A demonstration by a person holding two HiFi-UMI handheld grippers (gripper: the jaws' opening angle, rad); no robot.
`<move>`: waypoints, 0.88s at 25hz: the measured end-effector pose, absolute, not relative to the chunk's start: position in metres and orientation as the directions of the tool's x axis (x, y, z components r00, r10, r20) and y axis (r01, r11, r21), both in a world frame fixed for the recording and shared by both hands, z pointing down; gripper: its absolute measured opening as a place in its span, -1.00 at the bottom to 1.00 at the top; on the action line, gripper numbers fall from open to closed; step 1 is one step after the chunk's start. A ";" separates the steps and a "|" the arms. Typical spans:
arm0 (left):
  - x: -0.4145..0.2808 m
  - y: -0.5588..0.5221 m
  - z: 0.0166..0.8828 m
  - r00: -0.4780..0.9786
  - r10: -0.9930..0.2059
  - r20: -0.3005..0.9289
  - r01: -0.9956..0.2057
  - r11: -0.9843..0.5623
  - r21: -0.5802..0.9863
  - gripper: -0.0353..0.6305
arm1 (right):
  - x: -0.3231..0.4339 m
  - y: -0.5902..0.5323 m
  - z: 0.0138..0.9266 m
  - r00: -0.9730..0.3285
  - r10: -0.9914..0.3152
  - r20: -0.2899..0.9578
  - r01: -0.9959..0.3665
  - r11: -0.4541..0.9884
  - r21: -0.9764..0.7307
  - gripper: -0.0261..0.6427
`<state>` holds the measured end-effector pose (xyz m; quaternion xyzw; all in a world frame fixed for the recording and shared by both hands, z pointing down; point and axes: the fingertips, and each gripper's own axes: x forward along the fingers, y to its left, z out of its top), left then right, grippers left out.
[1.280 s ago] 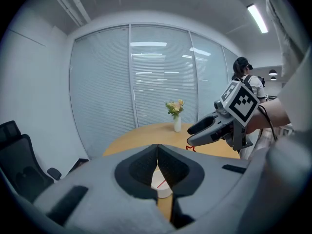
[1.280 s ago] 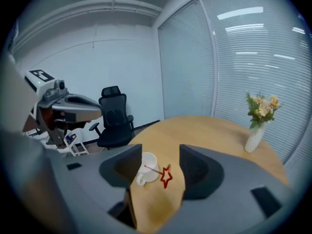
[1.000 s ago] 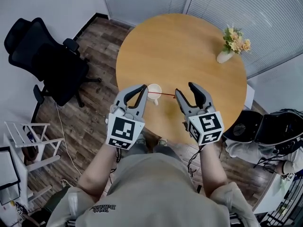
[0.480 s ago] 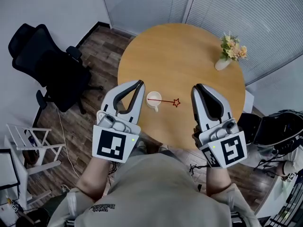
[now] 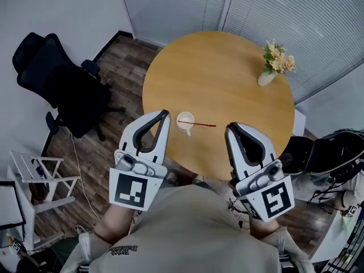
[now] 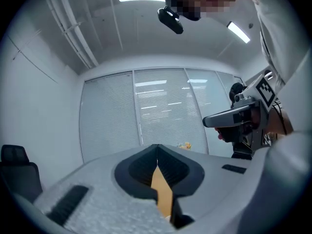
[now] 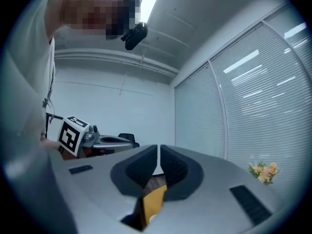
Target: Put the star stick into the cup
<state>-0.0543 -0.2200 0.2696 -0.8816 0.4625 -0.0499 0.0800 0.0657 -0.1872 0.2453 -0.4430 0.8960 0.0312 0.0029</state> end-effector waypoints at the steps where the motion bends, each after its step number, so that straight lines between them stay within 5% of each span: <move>1: -0.053 -0.215 0.273 0.573 -0.819 0.027 -0.800 -0.566 -0.199 -0.83 | 0.065 -0.182 0.248 -0.609 -0.792 -0.025 -0.792 0.608 0.050 -0.80; 22: -0.045 -0.197 0.274 0.585 -0.809 0.061 -0.789 -0.585 -0.189 -0.83 | 0.045 -0.160 0.253 -0.687 -0.727 -0.007 -0.726 0.686 0.045 -0.81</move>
